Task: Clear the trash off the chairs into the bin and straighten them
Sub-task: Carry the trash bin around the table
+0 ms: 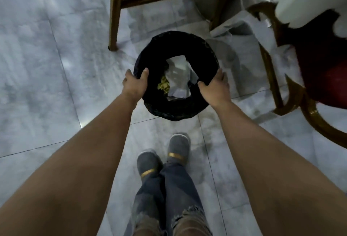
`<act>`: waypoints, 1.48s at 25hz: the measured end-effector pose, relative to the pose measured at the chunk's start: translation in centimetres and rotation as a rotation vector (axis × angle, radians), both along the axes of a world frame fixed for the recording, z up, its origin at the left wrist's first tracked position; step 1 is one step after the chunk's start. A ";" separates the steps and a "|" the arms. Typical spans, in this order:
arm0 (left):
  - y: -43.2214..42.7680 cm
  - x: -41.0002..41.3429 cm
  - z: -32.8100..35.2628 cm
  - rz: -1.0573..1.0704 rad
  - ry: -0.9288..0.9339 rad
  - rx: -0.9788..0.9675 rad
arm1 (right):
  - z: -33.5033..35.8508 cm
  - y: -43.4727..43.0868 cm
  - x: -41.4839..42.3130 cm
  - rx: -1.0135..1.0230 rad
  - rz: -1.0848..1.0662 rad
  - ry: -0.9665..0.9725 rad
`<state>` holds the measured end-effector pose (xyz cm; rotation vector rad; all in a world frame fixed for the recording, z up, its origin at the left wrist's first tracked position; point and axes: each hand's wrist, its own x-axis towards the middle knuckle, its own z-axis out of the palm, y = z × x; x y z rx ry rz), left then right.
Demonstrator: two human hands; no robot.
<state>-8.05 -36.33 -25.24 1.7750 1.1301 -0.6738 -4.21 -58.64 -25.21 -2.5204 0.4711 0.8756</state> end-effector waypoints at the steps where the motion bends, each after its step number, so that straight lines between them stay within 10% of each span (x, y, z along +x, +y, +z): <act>1: 0.2 0.7 -0.8 0.057 0.023 -0.048 | -0.9 -0.1 0.8 0.021 -0.059 0.020; 9: -1.6 1.7 1.9 0.246 -0.013 -0.216 | 1.0 -1.7 -0.2 0.096 -0.416 0.016; 18: -5.8 -5.7 23.7 0.034 -0.045 -0.249 | 22.9 -6.9 -12.2 0.127 -0.520 -0.043; 27: -14.5 -15.5 39.8 -0.543 -0.040 -0.322 | 39.5 -16.7 -31.3 0.009 -0.693 -0.088; 37: -35.6 -21.3 44.0 -0.954 0.079 -0.406 | 42.8 -32.4 -46.2 0.090 -1.134 -0.139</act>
